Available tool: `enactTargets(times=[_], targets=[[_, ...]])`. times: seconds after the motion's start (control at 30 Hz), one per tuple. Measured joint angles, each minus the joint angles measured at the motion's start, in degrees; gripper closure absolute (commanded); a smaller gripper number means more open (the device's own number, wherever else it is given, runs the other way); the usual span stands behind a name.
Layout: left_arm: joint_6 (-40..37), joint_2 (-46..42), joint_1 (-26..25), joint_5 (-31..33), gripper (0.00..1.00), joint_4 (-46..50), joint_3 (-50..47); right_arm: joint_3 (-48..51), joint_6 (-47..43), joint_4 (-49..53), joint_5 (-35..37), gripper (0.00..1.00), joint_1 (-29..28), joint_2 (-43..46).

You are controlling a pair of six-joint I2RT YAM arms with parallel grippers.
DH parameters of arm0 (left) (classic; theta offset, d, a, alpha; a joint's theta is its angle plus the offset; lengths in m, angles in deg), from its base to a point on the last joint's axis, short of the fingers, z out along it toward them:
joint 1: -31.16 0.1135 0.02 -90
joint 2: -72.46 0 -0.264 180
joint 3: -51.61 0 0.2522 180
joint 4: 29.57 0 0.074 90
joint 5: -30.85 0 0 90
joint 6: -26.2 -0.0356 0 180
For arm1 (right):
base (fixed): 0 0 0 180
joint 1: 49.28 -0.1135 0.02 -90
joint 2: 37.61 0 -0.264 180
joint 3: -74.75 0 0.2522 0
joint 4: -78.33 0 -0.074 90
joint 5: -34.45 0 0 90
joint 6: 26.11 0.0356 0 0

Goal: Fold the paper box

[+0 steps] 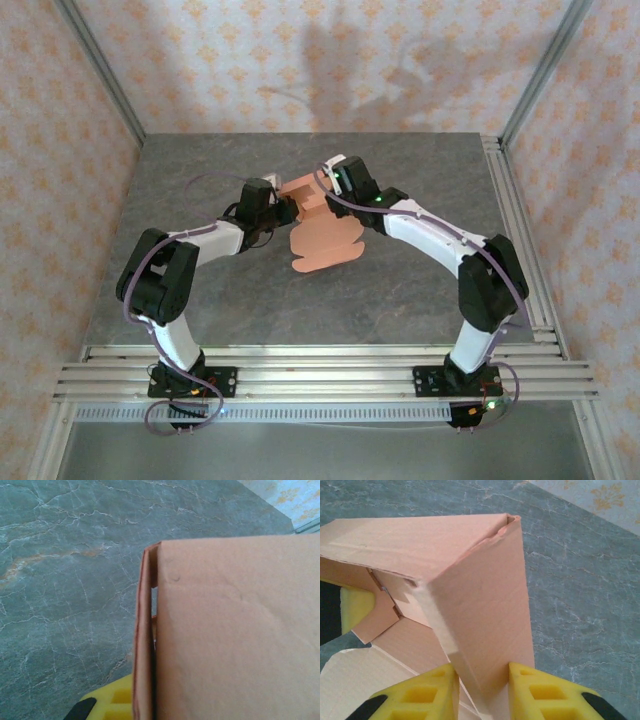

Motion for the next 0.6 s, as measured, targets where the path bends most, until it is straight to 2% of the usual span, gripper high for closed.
enactTargets(times=[0.27, 0.37, 0.47, 0.6], targets=[[0.4, 0.4, 0.0, 0.6, 1.0, 0.3, 0.0, -2.1, -0.2, 0.0, 7.6, 0.84, -2.3, -2.6], [0.4, 0.4, 0.0, 0.9, 1.0, 0.4, 0.0, -3.0, -0.2, 0.0, 11.6, 0.84, -3.0, -3.8], [0.4, 0.4, -0.1, 0.7, 1.0, 0.4, 0.0, -3.4, -0.4, 0.0, 15.2, 0.79, -3.3, -4.8], [0.4, 0.4, -0.1, 0.4, 1.0, 0.3, 0.0, -3.4, -0.8, 0.0, 18.5, 0.83, -3.8, -5.3]])
